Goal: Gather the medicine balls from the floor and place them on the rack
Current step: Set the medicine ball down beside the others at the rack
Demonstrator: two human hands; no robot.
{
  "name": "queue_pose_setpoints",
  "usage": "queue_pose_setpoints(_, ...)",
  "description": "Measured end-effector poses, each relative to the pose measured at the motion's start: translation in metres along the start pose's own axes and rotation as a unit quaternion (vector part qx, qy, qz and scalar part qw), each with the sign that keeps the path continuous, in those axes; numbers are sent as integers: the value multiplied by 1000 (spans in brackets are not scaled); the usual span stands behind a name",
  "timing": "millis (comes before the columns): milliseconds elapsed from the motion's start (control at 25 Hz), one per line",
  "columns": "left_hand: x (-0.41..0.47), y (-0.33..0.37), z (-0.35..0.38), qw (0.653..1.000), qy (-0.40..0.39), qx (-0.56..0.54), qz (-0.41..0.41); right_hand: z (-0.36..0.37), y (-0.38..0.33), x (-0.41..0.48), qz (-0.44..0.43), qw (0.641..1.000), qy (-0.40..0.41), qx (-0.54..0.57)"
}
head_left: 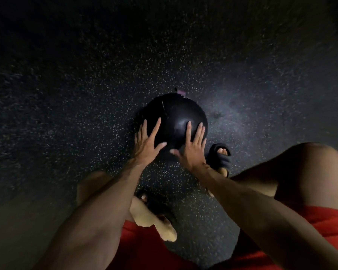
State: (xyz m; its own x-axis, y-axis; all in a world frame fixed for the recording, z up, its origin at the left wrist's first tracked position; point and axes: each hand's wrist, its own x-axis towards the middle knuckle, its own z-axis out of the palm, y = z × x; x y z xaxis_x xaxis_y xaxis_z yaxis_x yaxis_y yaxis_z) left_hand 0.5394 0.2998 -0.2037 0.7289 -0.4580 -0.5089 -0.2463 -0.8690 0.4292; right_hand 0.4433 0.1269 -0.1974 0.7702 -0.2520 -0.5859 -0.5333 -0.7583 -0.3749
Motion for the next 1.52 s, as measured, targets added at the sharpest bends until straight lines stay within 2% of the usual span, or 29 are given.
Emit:
queue_pose_setpoints(160, 96, 30, -21, 985, 115, -125, -9, -67, 4, 110, 24, 991, 85, 105)
queue_pose_setpoints(280, 146, 46, -32, 979, 172, -104, 32, -118, -14, 199, 72, 967, 140, 198)
queue_pose_setpoints(360, 164, 40, -25, 971, 210, -82, 84, -138, -22, 248, 93, 962, 161, 200)
queue_pose_setpoints(480, 184, 42, -13, 955, 266, -77, 104, -163, -8, 296, 105, 946, 190, 239)
queue_pose_setpoints(560, 208, 56, -21, 950, 291, -75, 82, -174, 1, 310, 48, 929, 236, 280)
queue_pose_setpoints(640, 248, 74, -47, 955, 284, -79, 32, -179, 6, 316, -37, 918, 289, 271)
queue_pose_setpoints(720, 292, 89, -80, 955, 276, -99, -42, -170, 8, 314, -110, 916, 330, 198)
queue_pose_setpoints(800, 333, 102, -104, 951, 270, -108, -107, -155, 12, 312, -144, 917, 357, 107)
queue_pose_setpoints(960, 378, 127, -124, 936, 300, -119, -143, -178, 20, 343, -125, 932, 326, 97)
queue_pose_setpoints(1080, 374, 132, -113, 934, 332, -105, -76, -218, 15, 388, -79, 948, 275, 141)
queue_pose_setpoints(1280, 341, 97, -72, 943, 331, 14, 29, -246, -12, 432, -38, 961, 227, 156)
queue_pose_setpoints(1400, 374, 91, -96, 938, 345, 35, 28, -267, -20, 460, -11, 957, 214, 193)
queue_pose_setpoints(1520, 405, 100, -114, 929, 367, 45, 12, -283, -21, 485, -1, 944, 237, 228)
